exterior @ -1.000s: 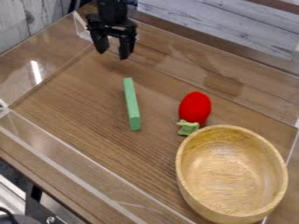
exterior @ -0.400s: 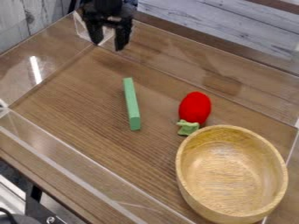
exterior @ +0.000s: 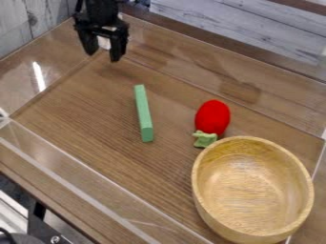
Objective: Move the red object to the right side of the table
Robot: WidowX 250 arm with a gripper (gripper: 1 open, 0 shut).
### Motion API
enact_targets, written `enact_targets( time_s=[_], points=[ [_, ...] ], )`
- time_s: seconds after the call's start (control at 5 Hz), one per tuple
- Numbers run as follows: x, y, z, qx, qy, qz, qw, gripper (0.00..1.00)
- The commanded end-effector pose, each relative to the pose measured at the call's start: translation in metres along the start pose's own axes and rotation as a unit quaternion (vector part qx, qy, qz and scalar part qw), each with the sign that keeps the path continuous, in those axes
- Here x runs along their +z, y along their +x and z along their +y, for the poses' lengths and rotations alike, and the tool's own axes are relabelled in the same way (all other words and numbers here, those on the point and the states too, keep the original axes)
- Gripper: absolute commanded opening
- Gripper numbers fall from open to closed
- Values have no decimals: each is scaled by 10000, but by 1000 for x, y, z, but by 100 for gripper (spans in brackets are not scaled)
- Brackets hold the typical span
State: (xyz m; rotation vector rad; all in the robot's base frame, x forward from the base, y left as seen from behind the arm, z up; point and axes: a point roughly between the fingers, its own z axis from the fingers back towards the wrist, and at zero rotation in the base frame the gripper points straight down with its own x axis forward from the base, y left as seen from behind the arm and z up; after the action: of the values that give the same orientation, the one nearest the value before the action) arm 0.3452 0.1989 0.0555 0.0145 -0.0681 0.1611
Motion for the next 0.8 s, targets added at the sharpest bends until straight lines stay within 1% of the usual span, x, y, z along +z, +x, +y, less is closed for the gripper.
enact_targets(
  time_s=[0.0, 0.2, 0.4, 0.6],
  points=[
    [43, 19, -1, -305, 159, -507, 9981, 100],
    [40, 27, 1, -323, 173, -464, 9983, 100],
    [33, 32, 1, -385, 205, -372, 9984, 100],
    [30, 27, -1, -893, 181, -330, 9953, 100]
  ],
)
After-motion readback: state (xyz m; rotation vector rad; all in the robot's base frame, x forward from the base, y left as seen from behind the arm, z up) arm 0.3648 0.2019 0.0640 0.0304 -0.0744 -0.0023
